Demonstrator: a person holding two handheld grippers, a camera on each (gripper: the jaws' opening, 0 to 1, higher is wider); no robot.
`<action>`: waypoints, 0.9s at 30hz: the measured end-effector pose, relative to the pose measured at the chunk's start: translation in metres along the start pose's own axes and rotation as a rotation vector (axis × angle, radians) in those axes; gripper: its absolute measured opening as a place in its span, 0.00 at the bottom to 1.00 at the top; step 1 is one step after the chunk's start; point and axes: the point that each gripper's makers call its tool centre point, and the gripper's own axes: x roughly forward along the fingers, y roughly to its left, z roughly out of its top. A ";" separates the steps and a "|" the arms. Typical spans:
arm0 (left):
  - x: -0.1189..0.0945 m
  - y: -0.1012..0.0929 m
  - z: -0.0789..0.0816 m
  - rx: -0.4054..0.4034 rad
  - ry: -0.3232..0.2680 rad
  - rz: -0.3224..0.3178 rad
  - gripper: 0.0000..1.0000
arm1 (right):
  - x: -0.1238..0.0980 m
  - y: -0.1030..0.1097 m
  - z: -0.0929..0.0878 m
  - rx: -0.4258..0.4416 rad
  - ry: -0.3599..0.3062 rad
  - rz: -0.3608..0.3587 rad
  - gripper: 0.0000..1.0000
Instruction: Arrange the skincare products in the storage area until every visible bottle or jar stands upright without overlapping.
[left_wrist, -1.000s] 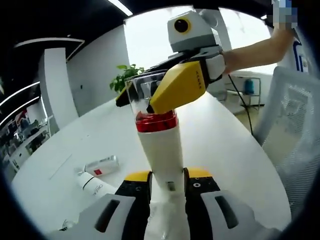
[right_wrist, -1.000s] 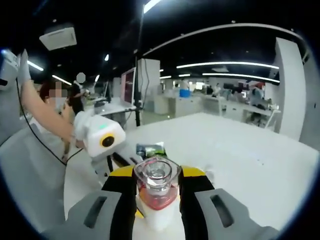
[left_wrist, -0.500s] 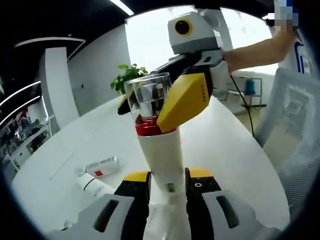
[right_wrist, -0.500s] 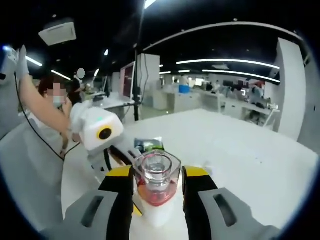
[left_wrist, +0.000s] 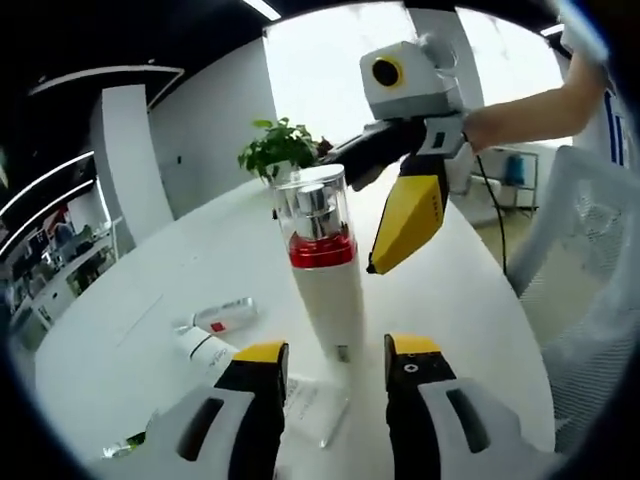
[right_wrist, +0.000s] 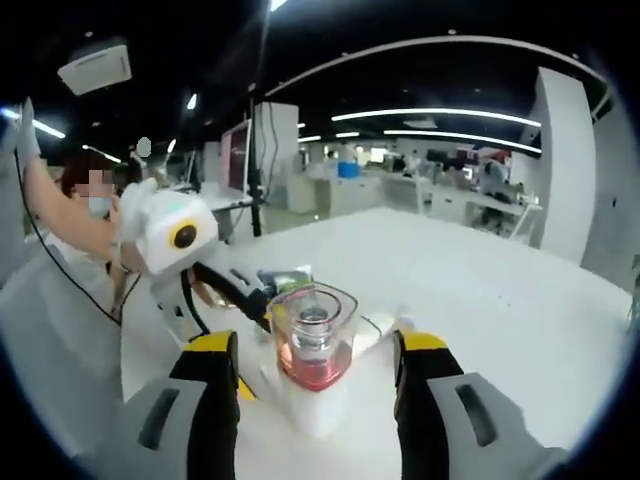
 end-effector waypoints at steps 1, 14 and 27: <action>-0.003 0.001 -0.001 -0.006 0.002 0.008 0.45 | -0.001 0.001 0.000 0.005 0.002 -0.001 0.66; -0.057 0.005 -0.013 -0.149 0.094 0.100 0.58 | -0.014 0.030 -0.001 0.014 0.056 0.007 0.92; -0.110 0.005 -0.013 -0.267 0.085 0.188 0.77 | -0.027 0.051 -0.005 0.016 0.090 -0.039 0.99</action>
